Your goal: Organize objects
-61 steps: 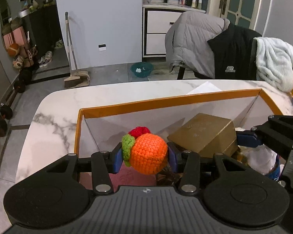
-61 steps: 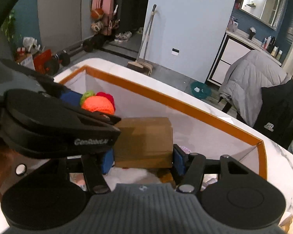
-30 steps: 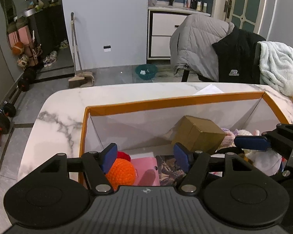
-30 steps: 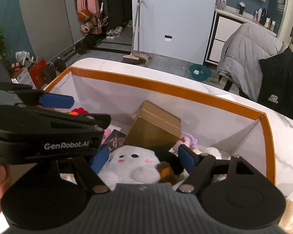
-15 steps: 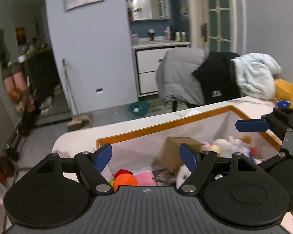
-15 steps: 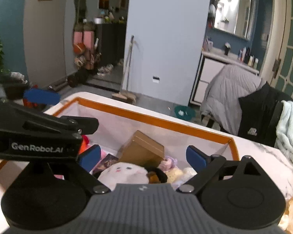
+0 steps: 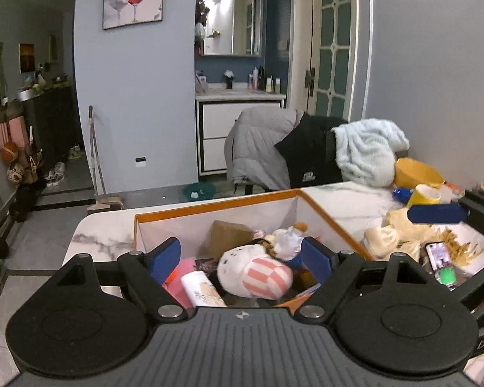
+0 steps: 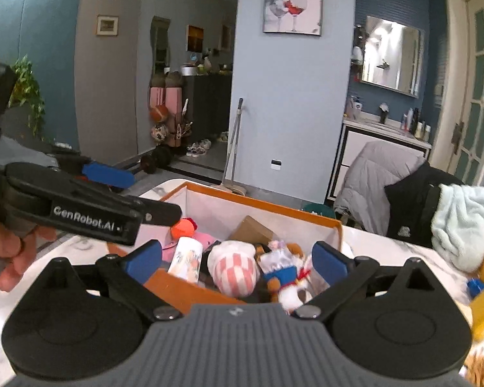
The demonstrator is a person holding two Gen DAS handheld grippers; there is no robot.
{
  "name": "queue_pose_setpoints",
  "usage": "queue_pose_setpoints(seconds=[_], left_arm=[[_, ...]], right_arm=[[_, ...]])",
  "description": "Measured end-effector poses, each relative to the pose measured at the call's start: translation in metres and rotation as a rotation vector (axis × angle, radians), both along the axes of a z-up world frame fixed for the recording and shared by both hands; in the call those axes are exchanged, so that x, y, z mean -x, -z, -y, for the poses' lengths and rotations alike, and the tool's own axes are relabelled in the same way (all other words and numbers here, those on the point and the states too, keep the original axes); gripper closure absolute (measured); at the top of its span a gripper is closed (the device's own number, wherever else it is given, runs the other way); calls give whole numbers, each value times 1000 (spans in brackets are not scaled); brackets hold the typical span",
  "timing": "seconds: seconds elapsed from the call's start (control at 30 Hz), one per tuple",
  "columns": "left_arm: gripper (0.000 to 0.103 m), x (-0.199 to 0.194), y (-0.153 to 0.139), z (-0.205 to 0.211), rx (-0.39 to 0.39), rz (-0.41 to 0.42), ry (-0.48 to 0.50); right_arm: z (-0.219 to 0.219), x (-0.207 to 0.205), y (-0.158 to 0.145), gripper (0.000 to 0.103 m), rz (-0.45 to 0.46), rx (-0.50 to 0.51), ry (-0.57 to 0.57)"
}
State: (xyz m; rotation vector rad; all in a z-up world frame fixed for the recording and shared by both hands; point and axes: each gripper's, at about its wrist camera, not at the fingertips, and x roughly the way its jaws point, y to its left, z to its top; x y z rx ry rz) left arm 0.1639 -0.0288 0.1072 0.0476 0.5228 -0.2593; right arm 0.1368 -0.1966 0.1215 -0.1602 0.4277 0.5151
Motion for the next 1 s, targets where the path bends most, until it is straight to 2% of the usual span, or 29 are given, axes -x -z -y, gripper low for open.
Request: queue_pose_setpoints(seconds=[0.17,0.3,0.47,0.63,0.73,1.0], left_arm=[[6,30,-5,17,-23,4,19],[5,42,-1,33,-69,18,18],[5,45,10,42,-91,-1,-20],[5,51,21,44,-165,-14,-85],[5,49,26,42,-196,-28,-124],[5,50,37,37,-203,-71,-151]], right_arm=[[25,24,-5,1,-22,-57,39],[34,35,1,1,-27,-40,57],[41,35,10,1,-47,-69,64],[48,36,22,1,-48,-114,64],[49,34,31,1,-93,-122,82],[50,36,30,1,-116,-164,129]])
